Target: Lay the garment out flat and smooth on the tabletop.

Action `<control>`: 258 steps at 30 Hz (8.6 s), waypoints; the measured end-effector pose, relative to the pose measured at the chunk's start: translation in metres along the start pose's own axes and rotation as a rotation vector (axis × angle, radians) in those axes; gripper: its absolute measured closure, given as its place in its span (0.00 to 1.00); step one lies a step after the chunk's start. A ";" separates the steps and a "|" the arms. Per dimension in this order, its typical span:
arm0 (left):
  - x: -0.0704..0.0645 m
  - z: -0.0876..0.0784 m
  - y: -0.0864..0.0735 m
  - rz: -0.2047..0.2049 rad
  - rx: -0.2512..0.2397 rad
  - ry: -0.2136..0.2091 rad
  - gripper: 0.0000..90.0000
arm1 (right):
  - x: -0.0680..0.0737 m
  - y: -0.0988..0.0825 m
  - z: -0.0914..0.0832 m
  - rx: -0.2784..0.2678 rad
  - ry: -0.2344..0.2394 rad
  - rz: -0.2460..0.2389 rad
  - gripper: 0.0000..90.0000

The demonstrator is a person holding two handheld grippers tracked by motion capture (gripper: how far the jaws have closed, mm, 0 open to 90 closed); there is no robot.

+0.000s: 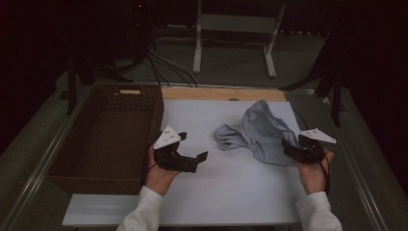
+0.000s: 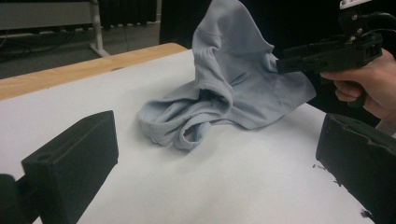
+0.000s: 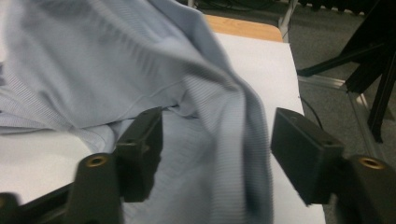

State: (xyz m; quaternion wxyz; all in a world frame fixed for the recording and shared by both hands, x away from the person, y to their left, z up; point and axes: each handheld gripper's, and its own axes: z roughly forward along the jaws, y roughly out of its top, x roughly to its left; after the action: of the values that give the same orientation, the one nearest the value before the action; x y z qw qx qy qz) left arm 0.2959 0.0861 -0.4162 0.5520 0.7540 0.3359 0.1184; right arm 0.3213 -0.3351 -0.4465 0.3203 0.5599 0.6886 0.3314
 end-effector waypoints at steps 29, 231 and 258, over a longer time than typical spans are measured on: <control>0.001 0.001 -0.001 -0.003 0.003 0.001 0.00 | 0.024 0.001 -0.004 -0.055 0.112 -0.141 0.24; -0.002 0.002 -0.001 0.005 0.005 -0.010 0.00 | 0.049 -0.052 -0.015 0.133 0.214 -0.420 0.89; -0.002 0.002 -0.001 0.008 -0.003 -0.013 0.00 | 0.087 -0.045 -0.028 0.096 0.365 -0.477 0.93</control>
State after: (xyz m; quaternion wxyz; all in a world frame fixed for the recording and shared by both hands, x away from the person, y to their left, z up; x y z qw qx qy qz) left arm 0.2953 0.0838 -0.4179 0.5547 0.7553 0.3292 0.1159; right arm 0.2582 -0.2592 -0.4732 0.2332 0.3279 0.8617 0.3092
